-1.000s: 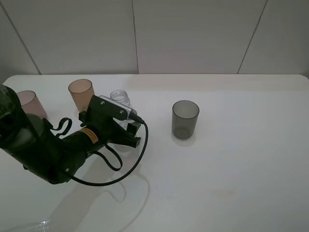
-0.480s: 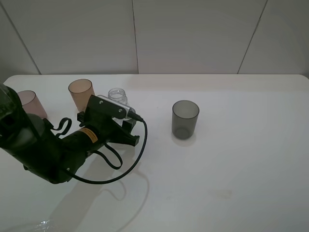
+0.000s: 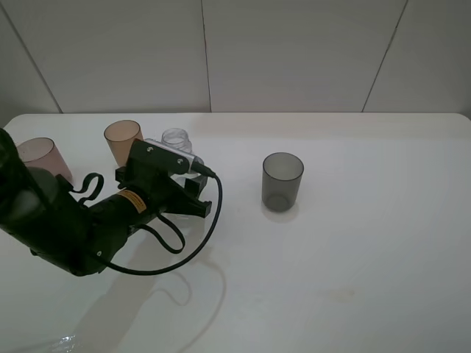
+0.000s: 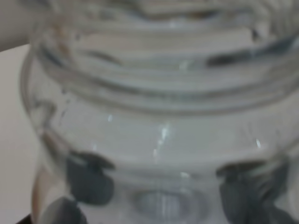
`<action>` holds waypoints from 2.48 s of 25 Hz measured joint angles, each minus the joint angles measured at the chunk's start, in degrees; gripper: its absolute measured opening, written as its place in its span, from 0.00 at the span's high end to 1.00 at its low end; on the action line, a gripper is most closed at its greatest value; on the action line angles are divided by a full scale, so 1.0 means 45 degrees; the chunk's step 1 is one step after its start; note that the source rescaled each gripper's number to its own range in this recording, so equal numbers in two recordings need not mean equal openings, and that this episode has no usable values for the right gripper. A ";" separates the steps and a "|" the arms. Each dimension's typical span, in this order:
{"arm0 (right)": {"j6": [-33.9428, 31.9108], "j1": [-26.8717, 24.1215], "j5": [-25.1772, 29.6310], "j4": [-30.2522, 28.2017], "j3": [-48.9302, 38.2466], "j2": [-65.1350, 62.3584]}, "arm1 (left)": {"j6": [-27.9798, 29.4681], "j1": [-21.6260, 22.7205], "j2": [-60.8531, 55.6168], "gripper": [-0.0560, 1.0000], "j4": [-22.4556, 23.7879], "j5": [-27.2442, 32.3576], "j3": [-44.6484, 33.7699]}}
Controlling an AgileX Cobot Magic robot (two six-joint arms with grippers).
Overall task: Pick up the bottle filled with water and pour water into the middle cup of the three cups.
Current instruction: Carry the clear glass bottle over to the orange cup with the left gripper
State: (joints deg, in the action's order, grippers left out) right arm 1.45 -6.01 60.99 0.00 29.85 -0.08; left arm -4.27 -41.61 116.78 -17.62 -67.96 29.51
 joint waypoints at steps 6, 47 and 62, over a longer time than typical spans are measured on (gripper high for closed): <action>0.0000 0.0000 0.0000 0.0000 0.0000 0.0000 | -0.0520 0.0000 -0.2746 0.94 0.0068 0.2001 -0.0027; 0.0000 0.0000 0.0000 0.0000 0.0000 0.0000 | 0.4339 0.5626 -0.7363 0.94 1.3376 1.6131 0.4505; 0.0000 0.0000 0.0000 0.0000 0.0000 0.0000 | 0.4096 0.7216 -0.7363 0.94 1.6240 1.6497 0.4505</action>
State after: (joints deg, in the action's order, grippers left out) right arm 1.45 -6.01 60.99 0.00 29.85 -0.08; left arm 14.16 -9.14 83.65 55.46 6.28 49.78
